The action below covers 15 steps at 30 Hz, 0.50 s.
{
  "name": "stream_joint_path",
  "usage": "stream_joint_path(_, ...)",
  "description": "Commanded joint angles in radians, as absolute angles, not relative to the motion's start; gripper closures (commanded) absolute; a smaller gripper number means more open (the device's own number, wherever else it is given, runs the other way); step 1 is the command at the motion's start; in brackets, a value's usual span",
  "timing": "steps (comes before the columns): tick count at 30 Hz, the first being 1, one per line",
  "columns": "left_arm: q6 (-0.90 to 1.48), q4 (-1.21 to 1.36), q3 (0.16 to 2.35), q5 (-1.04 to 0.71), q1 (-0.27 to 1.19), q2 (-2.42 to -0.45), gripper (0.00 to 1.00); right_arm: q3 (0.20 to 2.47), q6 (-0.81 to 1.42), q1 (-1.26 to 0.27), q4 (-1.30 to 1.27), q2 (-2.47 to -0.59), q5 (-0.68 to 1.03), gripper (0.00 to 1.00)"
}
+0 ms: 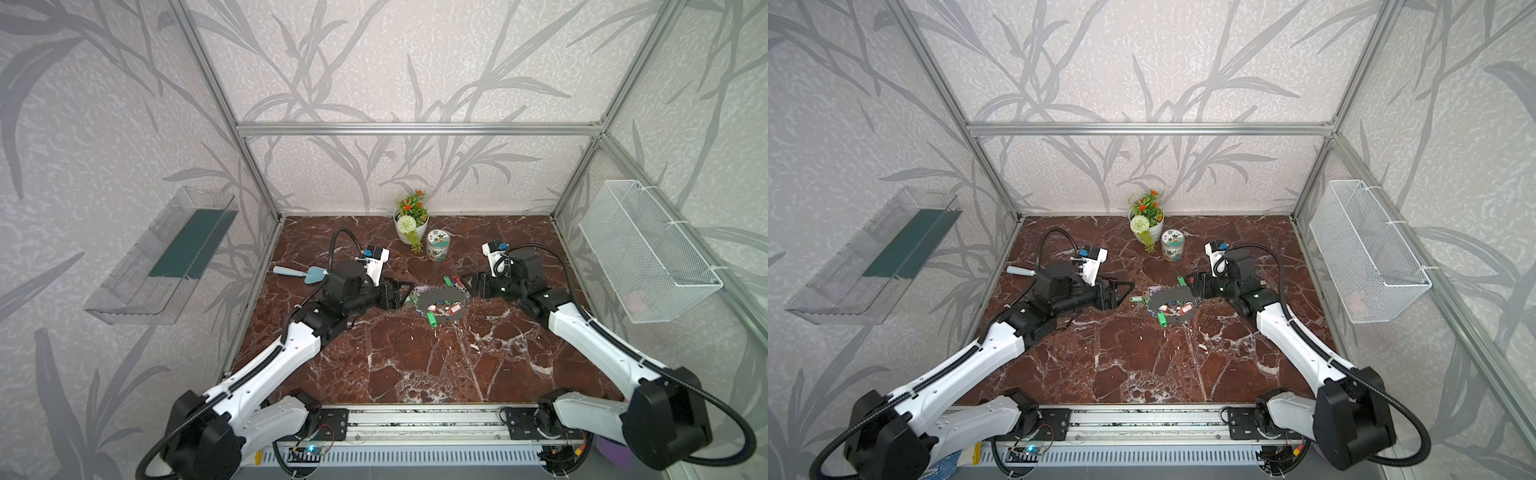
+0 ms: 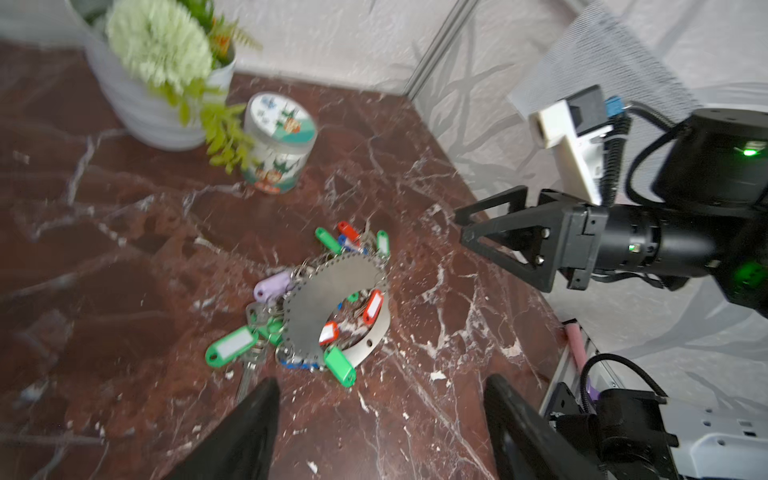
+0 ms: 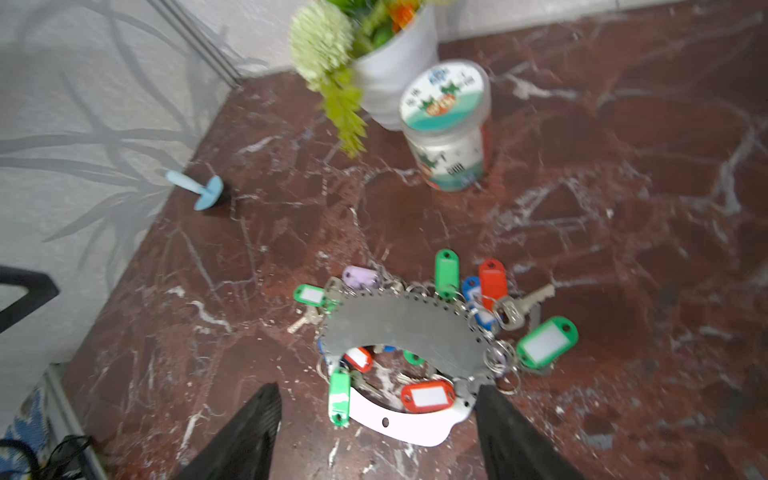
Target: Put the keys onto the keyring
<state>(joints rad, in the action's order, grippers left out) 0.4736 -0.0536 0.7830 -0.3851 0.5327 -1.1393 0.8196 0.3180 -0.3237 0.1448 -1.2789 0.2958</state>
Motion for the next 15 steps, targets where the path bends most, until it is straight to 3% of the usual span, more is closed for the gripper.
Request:
stream_joint_path(1,0.53,-0.118,0.809,-0.367,0.528,-1.216,0.28,0.849,0.37,-0.319,0.179,-1.353,0.239,0.28)
stream_joint_path(3,0.547,-0.083,0.809,-0.407,0.528,-1.254,0.29,0.856,0.401,-0.332,0.141,-1.405,0.283,0.35)
stream_joint_path(10,0.573,-0.04,0.812,-0.416,0.528,-1.293,0.22,0.908,0.49,-0.448,0.085,-1.599,0.291,0.39)
stream_joint_path(15,0.549,-0.048,0.796,-0.408,0.527,-1.254,0.02,0.913,0.557,-0.505,0.016,-1.695,0.295,0.4)
